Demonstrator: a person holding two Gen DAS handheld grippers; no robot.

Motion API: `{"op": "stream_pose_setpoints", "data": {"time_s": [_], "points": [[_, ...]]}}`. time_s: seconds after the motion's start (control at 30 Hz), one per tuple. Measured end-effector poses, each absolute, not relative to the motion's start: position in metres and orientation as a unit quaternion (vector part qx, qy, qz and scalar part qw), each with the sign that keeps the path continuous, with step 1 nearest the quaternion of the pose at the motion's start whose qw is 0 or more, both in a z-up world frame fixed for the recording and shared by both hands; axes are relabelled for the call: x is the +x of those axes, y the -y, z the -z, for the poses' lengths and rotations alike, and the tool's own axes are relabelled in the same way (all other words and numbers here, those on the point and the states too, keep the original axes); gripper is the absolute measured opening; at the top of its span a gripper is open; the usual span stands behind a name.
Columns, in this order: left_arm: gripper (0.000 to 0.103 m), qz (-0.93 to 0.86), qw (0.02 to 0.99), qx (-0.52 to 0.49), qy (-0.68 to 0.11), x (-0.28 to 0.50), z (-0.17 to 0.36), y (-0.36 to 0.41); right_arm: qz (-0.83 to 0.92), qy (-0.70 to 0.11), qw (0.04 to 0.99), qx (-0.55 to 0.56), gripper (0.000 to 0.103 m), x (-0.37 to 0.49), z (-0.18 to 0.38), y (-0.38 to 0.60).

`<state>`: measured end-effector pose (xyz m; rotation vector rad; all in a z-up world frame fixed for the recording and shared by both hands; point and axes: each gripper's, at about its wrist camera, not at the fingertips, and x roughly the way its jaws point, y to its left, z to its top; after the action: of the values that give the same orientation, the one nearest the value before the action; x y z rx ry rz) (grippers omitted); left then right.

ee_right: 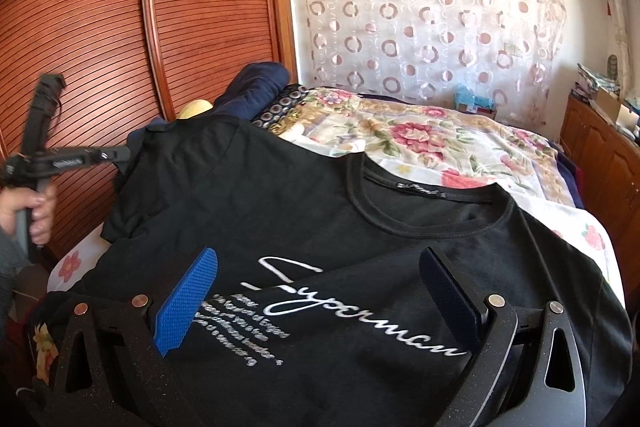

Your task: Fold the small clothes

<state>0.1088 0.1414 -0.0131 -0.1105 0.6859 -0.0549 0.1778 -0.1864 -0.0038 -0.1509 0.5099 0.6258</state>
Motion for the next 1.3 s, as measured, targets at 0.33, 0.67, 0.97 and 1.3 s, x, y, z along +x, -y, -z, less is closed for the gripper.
{"op": "stream_pose_setpoints", "data": {"time_s": [0.33,0.67,0.97,1.3], "points": [[0.005,0.146,0.921,-0.016,-0.36,0.179,-0.012,-0.026,-0.263,-0.231,0.935,-0.053,0.101,0.17,-0.005,0.212],[0.038,0.131,0.922,-0.008,-0.364,0.183,-0.006,-0.033,-0.248,-0.251,0.934,-0.053,0.1,0.163,0.002,0.203],[0.078,0.075,0.922,0.002,-0.38,0.16,0.022,-0.078,-0.311,-0.29,0.901,-0.086,0.076,0.176,0.005,0.151],[0.078,0.069,0.926,-0.005,-0.371,0.158,0.027,-0.091,-0.363,-0.378,0.839,-0.145,0.038,0.229,0.047,0.058]]}}
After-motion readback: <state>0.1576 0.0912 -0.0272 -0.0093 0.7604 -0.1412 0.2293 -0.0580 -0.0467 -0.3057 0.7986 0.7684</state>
